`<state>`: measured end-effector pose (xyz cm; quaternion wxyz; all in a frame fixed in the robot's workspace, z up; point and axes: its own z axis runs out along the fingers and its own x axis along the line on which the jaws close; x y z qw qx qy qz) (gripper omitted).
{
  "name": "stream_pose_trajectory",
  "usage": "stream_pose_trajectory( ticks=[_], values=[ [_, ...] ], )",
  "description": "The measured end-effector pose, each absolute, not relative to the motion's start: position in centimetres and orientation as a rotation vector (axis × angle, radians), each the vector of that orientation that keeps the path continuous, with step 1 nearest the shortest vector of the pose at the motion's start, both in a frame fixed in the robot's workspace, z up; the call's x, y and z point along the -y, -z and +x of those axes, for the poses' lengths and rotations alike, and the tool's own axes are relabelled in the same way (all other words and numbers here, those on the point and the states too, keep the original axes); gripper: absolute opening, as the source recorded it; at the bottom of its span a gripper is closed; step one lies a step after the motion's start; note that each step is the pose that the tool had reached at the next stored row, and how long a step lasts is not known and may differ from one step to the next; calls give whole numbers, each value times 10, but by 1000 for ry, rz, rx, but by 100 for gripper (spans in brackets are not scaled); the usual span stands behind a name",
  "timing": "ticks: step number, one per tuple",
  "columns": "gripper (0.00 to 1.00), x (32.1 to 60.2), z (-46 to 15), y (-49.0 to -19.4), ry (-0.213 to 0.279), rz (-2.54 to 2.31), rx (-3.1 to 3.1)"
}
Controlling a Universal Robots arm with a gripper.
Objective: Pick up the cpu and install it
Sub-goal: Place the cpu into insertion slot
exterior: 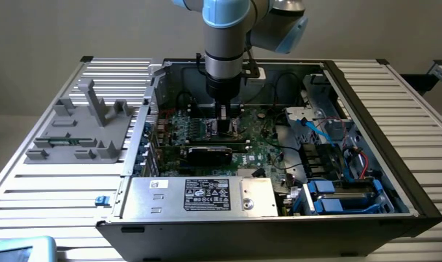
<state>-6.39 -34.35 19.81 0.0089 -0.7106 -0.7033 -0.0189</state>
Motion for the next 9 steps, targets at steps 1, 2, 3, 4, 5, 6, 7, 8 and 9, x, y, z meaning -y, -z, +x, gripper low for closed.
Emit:
stream_pose_trajectory(
  ticks=[1,2,3,4,5,6,7,8,9],
  values=[
    [55,344,-64,-198,60,-2220,2197],
    [55,344,-64,-198,61,-2220,2198],
    [55,344,-64,-198,61,-2221,2198],
    [55,344,-64,-198,61,-2221,2198],
    [55,344,-64,-198,61,-2221,2198],
    [55,344,-64,-198,62,-2221,2198],
    [55,344,-64,-198,62,-2221,2198],
    [55,344,-64,-198,62,-2221,2198],
    [55,344,-65,-198,62,-2221,2198]
  ],
)
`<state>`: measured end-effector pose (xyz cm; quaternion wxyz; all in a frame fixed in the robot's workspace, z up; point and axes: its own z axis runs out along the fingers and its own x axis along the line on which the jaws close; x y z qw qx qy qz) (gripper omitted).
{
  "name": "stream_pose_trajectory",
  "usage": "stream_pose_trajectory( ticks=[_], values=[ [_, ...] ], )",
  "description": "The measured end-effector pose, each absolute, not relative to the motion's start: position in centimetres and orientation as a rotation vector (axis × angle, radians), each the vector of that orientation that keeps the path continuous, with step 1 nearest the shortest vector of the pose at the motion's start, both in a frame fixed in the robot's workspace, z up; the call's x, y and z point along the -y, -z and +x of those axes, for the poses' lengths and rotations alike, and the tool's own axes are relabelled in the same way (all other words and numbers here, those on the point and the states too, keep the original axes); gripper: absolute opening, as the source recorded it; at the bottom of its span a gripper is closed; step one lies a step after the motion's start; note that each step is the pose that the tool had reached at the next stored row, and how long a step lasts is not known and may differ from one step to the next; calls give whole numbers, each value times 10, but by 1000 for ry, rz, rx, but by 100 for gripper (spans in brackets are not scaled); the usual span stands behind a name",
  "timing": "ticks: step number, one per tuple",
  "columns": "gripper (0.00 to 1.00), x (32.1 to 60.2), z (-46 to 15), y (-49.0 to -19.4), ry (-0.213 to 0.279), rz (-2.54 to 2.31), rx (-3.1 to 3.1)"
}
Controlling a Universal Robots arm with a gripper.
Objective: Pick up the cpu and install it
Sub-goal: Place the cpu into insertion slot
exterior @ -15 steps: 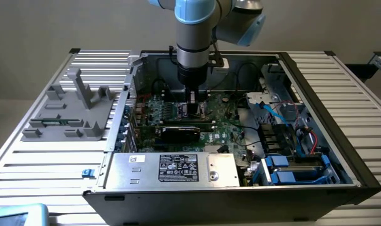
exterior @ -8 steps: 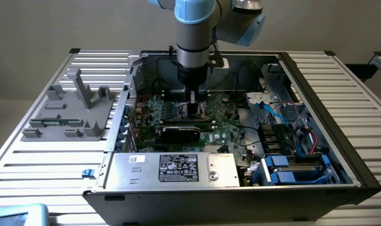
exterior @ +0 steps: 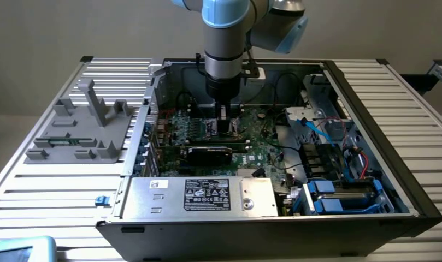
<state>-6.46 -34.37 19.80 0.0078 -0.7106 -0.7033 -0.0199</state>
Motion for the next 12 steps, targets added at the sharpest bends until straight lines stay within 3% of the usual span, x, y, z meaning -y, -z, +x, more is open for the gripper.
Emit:
stream_pose_trajectory(
  ticks=[12],
  values=[
    [55,344,-66,-197,65,-2223,2200]
  ],
)
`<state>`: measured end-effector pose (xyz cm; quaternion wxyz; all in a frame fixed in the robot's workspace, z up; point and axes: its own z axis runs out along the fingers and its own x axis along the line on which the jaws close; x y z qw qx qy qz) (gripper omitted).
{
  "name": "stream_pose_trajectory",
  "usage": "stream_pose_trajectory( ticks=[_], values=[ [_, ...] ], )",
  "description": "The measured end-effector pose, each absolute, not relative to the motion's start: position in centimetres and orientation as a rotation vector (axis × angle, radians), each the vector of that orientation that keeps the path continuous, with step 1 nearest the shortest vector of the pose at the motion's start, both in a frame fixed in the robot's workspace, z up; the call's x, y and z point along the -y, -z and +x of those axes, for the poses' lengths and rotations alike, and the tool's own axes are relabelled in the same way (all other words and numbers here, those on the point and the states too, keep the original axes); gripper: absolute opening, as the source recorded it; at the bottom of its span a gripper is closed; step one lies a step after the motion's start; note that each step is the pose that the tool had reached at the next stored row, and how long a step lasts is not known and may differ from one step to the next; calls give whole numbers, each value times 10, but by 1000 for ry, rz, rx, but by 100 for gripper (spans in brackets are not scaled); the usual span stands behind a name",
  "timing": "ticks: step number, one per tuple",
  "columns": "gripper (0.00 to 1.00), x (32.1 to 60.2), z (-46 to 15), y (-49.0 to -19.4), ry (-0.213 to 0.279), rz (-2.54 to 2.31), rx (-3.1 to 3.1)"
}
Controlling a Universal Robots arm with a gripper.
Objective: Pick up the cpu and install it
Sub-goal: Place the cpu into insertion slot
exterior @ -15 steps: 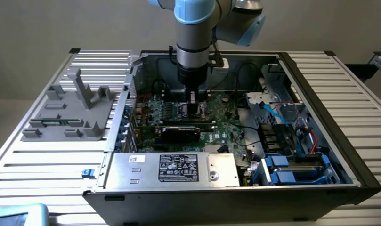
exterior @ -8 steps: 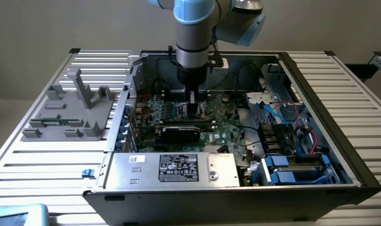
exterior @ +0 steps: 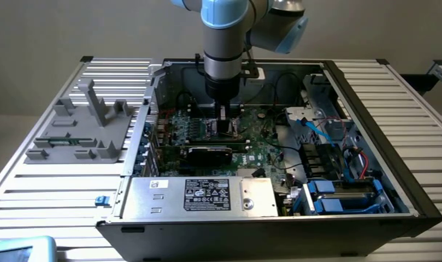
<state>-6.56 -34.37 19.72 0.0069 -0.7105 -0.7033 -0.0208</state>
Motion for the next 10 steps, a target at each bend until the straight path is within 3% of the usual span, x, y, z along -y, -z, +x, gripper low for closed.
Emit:
stream_pose_trajectory(
  ticks=[10],
  values=[
    [55,343,-66,-197,69,-2221,2198]
  ],
)
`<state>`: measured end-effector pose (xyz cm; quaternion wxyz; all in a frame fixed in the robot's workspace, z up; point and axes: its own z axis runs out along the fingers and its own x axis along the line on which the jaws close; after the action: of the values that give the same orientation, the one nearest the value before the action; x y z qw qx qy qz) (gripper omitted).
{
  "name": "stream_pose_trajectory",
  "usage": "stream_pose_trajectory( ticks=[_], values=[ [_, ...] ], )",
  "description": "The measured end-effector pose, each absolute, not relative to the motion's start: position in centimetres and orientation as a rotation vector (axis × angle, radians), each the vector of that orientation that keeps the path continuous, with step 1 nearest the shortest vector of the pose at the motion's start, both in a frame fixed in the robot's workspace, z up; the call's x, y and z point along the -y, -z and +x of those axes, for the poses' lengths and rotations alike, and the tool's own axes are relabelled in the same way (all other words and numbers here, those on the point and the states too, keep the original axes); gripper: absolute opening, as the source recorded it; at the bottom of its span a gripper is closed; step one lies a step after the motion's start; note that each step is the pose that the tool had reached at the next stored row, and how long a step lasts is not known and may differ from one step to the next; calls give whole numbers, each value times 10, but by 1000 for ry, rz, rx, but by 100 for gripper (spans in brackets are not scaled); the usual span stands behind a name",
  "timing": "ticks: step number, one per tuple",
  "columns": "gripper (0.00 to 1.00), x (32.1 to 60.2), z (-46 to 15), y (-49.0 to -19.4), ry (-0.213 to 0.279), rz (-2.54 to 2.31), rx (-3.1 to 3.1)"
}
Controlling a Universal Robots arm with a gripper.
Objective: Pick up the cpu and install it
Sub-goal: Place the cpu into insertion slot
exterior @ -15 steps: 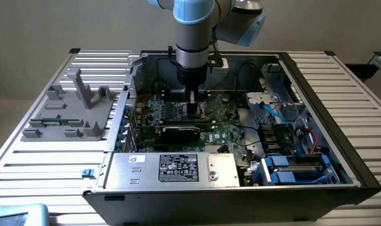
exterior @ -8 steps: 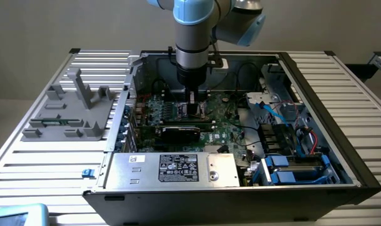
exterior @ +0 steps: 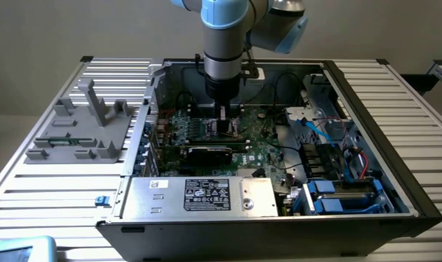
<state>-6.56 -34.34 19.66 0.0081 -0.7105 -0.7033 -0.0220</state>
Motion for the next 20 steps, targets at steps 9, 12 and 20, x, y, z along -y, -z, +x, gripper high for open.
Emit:
stream_pose_trajectory(
  ticks=[9,12,20],
  values=[
    [55,343,-66,-197,69,-2221,2198],
    [55,343,-66,-197,69,-2221,2198],
    [55,344,-66,-198,69,-2221,2198]
  ],
)
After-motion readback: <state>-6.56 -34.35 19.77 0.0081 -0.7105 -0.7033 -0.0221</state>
